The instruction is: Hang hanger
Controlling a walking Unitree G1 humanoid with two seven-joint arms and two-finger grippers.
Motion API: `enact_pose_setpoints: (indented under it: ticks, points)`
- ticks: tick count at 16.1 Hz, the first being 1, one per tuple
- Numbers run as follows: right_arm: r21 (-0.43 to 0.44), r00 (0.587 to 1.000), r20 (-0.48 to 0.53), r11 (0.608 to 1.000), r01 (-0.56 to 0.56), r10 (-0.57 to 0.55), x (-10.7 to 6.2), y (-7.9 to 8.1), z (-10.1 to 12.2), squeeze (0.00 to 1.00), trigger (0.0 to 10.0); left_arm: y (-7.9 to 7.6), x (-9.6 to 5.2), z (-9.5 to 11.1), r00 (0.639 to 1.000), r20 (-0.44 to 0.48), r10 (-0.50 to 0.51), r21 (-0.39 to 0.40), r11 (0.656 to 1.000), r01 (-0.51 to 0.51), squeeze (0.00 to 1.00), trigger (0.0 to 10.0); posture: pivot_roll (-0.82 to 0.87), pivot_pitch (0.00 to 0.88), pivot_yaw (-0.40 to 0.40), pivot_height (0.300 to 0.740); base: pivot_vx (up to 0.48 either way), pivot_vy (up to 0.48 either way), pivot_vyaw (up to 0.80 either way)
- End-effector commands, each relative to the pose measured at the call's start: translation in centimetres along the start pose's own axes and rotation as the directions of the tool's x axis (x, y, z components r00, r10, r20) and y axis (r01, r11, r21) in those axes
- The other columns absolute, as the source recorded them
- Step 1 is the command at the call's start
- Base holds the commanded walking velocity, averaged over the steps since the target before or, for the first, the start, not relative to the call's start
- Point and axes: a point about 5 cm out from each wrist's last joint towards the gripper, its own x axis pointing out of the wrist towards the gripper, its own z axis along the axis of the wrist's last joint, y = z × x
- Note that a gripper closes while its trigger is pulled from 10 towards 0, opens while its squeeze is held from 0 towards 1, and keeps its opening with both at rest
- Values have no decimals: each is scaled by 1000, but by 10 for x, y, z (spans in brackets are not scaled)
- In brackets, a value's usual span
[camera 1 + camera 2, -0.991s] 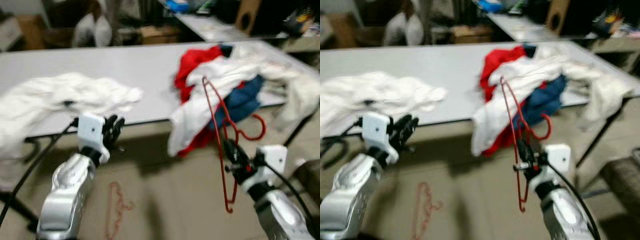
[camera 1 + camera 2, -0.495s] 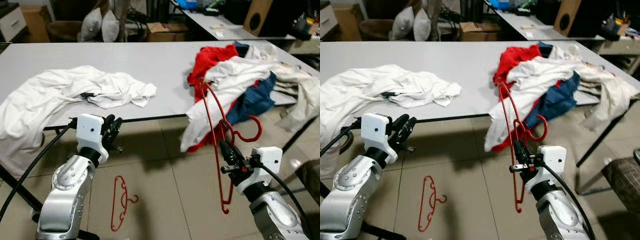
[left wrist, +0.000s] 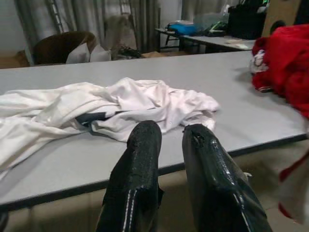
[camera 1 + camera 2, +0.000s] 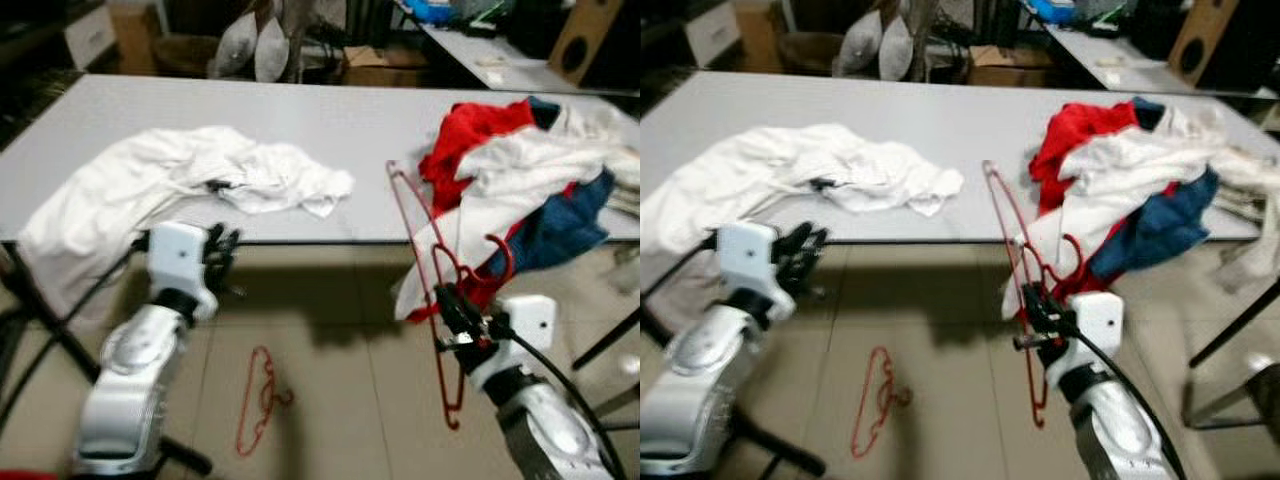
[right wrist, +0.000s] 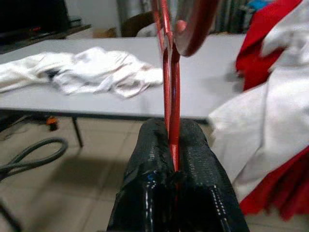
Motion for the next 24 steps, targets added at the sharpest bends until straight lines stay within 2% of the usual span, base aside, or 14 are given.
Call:
enact_pose_setpoints:
  ticks: [1, 17, 24]
  points:
    - [-7, 999, 14, 999, 38, -37, -4, -9, 3, 0, 10000, -10, 4, 3, 999, 12, -38, -9, 999, 38, 0, 10000, 33, 2, -17, 740, 304, 0, 0]
    - [10, 1000, 6, 1000, 1, -1, -4, -4, -1, 0, 10000, -8, 5, 3, 999, 10, -53, 22, 998, 53, 0, 10000, 41, 0, -13, 740, 308, 0, 0]
    - [8, 1000, 5, 1000, -1, 1, -4, -7, -1, 0, 10000, -8, 4, 4, 996, 9, -86, 28, 996, 86, 0, 10000, 46, 0, -13, 740, 0, 0, 0]
